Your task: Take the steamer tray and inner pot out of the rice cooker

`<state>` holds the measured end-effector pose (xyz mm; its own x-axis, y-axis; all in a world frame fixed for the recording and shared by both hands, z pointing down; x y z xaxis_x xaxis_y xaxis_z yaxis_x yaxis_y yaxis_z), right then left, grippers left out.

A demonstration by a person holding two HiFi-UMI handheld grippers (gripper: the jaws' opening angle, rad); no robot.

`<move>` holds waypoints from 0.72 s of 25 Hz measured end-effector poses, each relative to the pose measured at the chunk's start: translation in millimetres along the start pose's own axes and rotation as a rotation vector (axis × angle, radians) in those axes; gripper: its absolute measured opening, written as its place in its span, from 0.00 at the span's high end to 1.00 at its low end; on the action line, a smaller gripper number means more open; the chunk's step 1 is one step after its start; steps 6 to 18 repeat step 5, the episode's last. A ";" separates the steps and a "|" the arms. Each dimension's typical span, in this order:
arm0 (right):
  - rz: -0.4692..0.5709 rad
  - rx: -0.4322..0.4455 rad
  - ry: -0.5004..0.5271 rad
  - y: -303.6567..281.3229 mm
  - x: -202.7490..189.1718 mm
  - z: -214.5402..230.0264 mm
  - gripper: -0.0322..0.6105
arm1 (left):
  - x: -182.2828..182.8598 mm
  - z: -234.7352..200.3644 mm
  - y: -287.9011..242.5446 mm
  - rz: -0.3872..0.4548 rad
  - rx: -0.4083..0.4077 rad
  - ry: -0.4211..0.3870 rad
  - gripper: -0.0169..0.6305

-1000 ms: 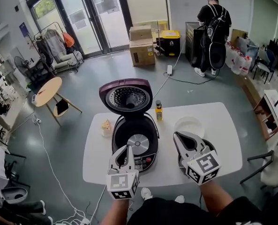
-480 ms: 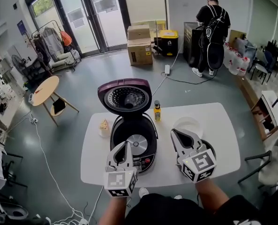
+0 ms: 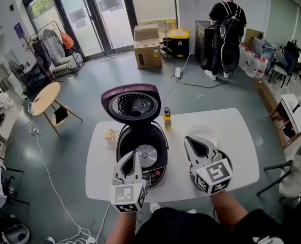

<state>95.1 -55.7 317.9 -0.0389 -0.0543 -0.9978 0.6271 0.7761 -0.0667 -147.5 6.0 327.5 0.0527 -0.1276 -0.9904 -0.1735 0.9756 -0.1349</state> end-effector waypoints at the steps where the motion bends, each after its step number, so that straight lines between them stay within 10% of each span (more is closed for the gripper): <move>1: -0.003 -0.007 -0.001 -0.6 -1.8 1.1 0.95 | -0.6 0.3 -0.7 0.000 0.001 0.000 0.98; 18: -0.016 -0.025 -0.001 -1.9 -5.6 4.7 0.95 | 0.0 1.8 -2.4 0.000 -0.003 0.001 0.98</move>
Point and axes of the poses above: the fingertips, and each gripper's own axes: y backward along the fingers, z to its right, x out of its top, the point moved 9 cm from there along y, backward along the fingers
